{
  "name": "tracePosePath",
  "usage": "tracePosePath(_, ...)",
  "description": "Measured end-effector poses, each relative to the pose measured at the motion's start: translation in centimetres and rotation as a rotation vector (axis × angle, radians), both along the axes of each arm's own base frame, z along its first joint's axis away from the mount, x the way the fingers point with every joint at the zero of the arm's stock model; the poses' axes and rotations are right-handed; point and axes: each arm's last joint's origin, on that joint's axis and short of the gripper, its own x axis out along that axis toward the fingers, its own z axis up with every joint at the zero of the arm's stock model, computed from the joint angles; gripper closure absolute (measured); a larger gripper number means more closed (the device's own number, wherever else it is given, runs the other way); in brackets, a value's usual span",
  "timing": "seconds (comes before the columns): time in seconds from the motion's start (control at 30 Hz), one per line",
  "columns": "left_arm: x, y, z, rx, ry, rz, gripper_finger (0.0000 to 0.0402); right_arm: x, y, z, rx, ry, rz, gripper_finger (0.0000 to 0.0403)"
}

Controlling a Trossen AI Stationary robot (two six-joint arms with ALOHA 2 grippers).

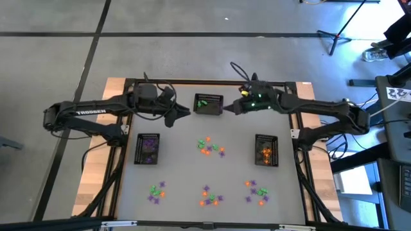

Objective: Sort Halloween decoration
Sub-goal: Put the violet spider toy into the left bin

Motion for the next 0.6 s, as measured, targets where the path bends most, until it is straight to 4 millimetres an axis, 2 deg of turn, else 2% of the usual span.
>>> tracePosePath(0.13, 1.0, 0.3, -0.8, 0.002, 0.019, 0.016, 0.0282, 1.3, 2.2, 1.2, -0.015, -0.13, -0.074, 0.0401)
tracePosePath(0.33, 3.3, 0.8, -1.0, -0.03, -0.107, 0.038, 0.0282, 2.0, 4.7, 1.6, -0.043, -0.187, -0.157, 0.0402)
tracePosePath(0.47, 4.7, 1.1, -1.1, -0.046, -0.194, 0.046, 0.0282, 2.3, 5.4, 1.2, -0.05, -0.172, -0.171, 0.0402)
tracePosePath(0.6, 5.7, 1.3, -2.0, -0.055, -0.197, 0.021, 0.0282, 2.6, 5.5, 0.9, -0.052, -0.166, -0.17, 0.0402)
